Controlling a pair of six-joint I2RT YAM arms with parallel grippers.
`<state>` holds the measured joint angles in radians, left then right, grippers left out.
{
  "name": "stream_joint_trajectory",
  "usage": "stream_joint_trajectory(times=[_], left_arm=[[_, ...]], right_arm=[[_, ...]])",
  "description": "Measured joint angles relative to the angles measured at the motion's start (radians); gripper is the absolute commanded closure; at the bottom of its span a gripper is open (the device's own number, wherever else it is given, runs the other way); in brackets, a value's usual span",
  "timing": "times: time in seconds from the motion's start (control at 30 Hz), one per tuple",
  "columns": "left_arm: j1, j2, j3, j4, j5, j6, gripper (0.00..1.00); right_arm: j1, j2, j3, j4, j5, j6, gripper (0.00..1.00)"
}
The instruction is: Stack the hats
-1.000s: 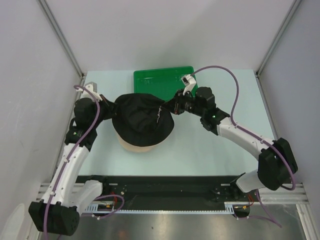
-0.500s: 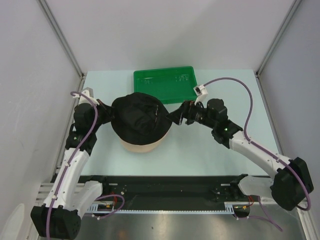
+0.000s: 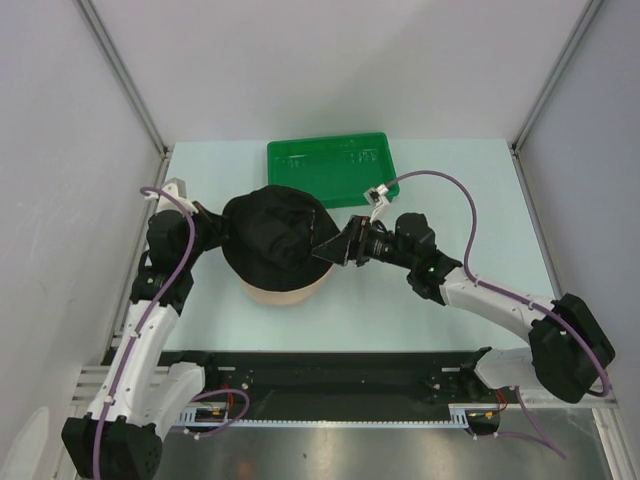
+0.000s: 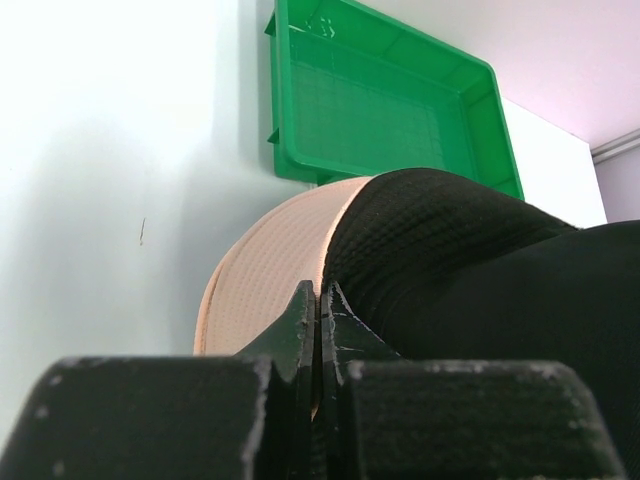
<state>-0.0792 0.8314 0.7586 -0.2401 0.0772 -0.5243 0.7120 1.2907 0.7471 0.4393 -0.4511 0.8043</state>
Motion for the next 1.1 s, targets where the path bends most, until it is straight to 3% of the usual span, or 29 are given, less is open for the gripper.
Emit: stream_joint_trajectory(times=[0.03, 0.2, 0.23, 0.33, 0.73, 1.1], left_arm=[[0.0, -0.002, -0.003, 0.0, 0.0, 0.0, 1.0], [0.001, -0.01, -0.017, 0.014, -0.004, -0.002, 1.0], [0.001, -0.014, -0.021, 0.019, -0.004, -0.002, 1.0], [0.001, -0.03, -0.033, 0.029, -0.005, -0.007, 1.0], [0.093, -0.046, -0.074, 0.084, 0.067, -0.06, 1.0], [0.126, 0.063, -0.137, 0.174, 0.156, -0.14, 1.0]], right_arm=[[0.002, 0.01, -0.001, 0.02, -0.008, 0.015, 0.38], [0.035, 0.049, -0.042, 0.155, -0.039, 0.1, 0.72], [0.04, 0.052, -0.056, 0.184, -0.042, 0.115, 0.85], [0.048, 0.059, -0.111, 0.294, -0.048, 0.163, 1.0], [0.05, 0.059, -0.162, 0.687, -0.09, 0.24, 1.0], [0.02, 0.176, -0.214, 0.771, -0.08, 0.267, 1.0]])
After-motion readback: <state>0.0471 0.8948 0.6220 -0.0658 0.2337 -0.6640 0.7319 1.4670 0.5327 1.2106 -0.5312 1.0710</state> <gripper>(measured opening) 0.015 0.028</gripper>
